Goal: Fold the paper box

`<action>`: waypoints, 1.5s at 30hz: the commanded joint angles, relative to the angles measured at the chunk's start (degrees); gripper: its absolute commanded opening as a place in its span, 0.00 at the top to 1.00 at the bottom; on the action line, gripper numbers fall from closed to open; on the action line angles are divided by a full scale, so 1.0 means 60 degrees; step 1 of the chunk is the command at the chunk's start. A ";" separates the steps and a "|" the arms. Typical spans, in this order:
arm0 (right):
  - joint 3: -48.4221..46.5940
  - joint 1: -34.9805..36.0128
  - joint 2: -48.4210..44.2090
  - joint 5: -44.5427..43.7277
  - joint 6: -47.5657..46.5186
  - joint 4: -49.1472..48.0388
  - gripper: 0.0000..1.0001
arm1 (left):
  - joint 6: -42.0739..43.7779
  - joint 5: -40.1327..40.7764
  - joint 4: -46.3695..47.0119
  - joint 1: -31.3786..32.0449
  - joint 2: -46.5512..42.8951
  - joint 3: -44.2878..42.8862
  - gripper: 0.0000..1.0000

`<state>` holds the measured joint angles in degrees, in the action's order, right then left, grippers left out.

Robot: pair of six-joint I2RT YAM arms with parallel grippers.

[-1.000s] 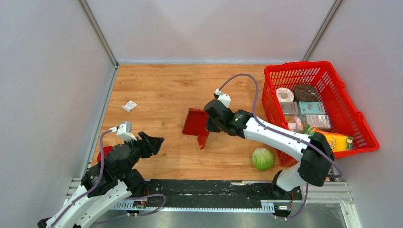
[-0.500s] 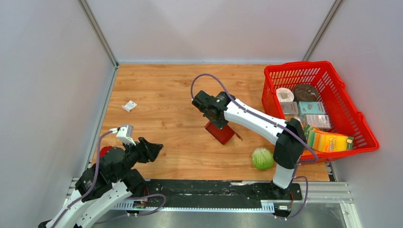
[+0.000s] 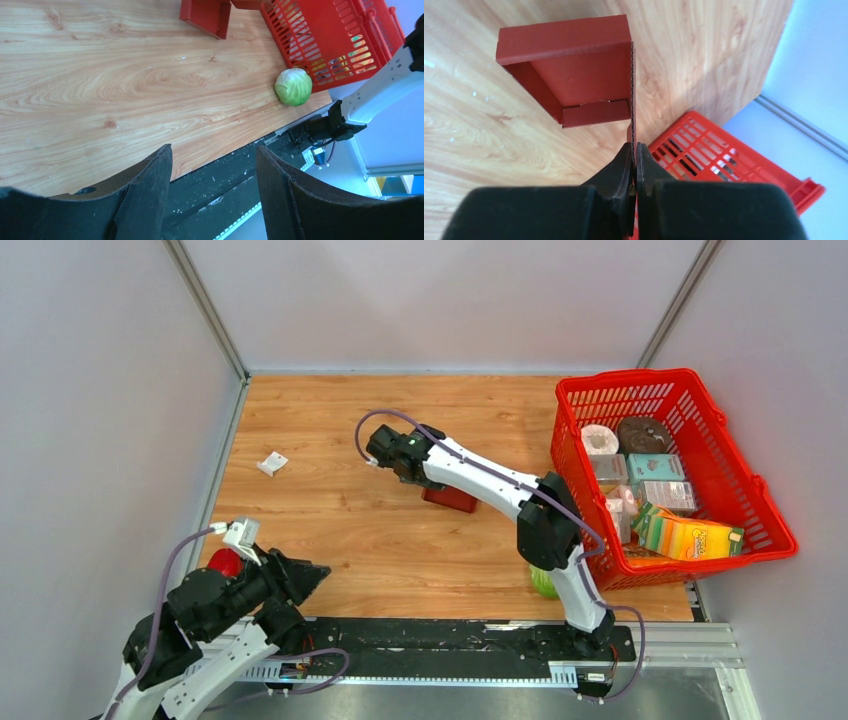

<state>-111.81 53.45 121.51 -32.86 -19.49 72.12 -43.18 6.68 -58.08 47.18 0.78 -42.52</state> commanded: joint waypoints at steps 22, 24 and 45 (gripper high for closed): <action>0.5225 0.1606 -0.5860 -0.1067 0.5045 -0.6525 0.02 | -0.0437 0.4215 -0.1364 -0.0011 0.5063 -0.1686 0.23; 0.7188 0.1900 -0.6742 0.0096 0.5081 -0.7341 0.00 | 0.0206 0.4629 -0.0942 -0.0477 0.5873 -0.2096 0.20; 0.8425 0.2195 -1.3044 0.0131 0.4186 -0.5662 0.00 | 0.1707 -0.0804 0.2468 -1.0030 1.7403 -0.7386 0.31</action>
<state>-58.81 66.98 45.43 -29.65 7.42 35.81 -28.32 9.37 -50.15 -8.86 103.81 -86.28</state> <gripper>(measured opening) 0.998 0.691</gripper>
